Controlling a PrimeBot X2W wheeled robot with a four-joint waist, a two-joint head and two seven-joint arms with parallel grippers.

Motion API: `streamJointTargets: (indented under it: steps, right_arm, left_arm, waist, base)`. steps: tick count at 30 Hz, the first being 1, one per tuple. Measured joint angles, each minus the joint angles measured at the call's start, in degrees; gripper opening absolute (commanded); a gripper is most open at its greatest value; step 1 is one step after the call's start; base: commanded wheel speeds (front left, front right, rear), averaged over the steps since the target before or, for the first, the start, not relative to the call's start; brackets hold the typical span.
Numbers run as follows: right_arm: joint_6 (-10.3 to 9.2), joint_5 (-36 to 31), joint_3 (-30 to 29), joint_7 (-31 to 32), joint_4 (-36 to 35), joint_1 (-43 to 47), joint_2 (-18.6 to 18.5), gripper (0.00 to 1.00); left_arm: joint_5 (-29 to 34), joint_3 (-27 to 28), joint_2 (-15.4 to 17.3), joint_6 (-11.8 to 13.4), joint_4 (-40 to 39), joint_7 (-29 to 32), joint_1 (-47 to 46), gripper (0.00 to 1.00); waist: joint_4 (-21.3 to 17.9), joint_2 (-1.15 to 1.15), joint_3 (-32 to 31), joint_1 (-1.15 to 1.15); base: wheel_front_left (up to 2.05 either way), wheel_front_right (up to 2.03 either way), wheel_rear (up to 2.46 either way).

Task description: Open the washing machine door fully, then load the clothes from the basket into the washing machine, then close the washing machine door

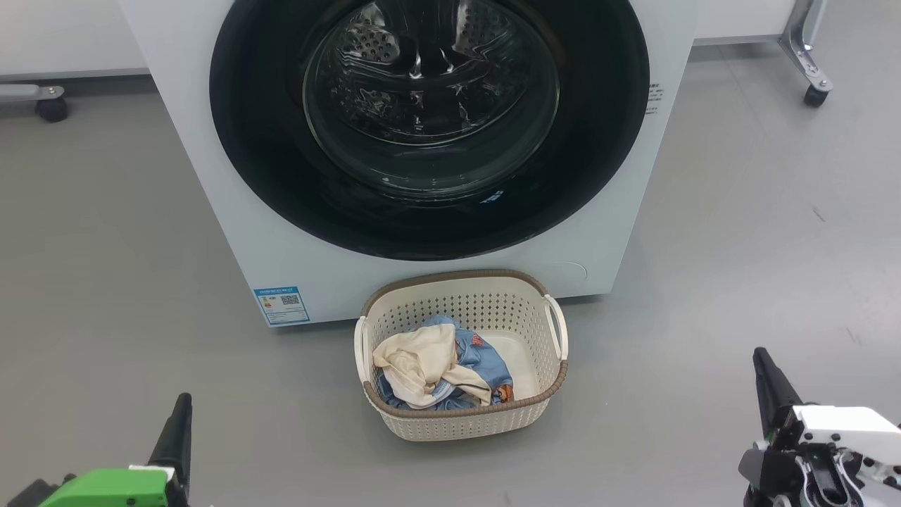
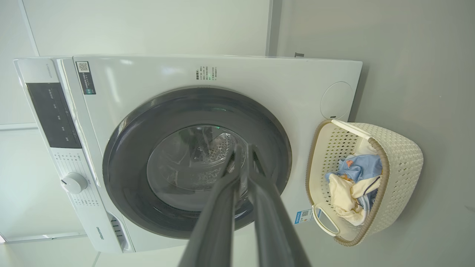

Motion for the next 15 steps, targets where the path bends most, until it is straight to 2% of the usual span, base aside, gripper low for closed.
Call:
streamJointTargets:
  steps: [15]
  right_arm:
    - [0.0,-2.4,1.1,-1.1,-0.6,1.3,-0.3,1.0]
  left_arm:
    - [0.8,-1.1,-0.2,0.0,-0.5,-0.8,0.9,1.0]
  waist:
    - [0.0,0.0,0.2,0.0]
  base:
    - [0.0,0.0,0.0]
